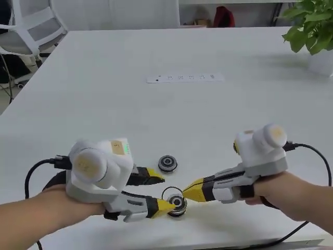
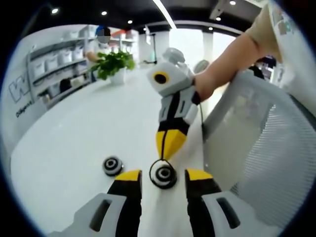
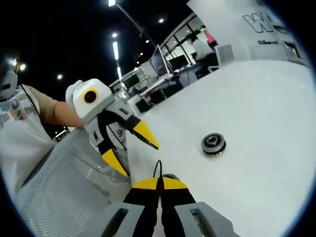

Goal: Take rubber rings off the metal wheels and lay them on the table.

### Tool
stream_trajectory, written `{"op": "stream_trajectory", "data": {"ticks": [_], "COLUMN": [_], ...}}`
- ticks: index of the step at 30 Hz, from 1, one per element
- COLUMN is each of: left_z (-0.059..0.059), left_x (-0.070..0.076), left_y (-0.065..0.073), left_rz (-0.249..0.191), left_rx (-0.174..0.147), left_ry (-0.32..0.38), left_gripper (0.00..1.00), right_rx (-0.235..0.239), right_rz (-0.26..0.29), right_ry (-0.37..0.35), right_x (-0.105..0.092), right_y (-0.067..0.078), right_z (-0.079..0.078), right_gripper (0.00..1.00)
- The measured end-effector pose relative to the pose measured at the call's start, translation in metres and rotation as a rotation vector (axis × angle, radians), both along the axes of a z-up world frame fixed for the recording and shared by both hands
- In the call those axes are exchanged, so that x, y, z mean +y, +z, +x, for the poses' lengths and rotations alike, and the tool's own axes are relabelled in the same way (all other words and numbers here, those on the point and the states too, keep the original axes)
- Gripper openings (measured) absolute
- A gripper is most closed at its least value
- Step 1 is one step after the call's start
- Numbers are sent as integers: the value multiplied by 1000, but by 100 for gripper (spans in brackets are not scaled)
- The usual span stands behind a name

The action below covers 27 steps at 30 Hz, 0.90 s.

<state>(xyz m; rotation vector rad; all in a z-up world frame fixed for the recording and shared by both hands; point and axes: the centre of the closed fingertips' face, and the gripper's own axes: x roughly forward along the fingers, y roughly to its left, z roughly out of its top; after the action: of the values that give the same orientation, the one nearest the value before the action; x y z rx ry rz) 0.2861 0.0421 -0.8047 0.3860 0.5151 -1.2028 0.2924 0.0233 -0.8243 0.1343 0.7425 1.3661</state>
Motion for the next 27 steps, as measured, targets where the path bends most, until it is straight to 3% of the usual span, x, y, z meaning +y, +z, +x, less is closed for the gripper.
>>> {"op": "stream_trajectory", "data": {"ticks": [14,27], "left_z": [-1,-5], "left_x": [28,53], "left_y": [21,23], "left_rz": [-66,-90], "left_rx": [1,7], "left_ry": [65,129], "left_gripper": [47,54], "right_rx": [-5,-9], "right_rz": [12,19], "right_ry": [13,33], "right_x": [9,31], "right_y": [11,18], "right_z": [0,1], "right_gripper": [0,0]}}
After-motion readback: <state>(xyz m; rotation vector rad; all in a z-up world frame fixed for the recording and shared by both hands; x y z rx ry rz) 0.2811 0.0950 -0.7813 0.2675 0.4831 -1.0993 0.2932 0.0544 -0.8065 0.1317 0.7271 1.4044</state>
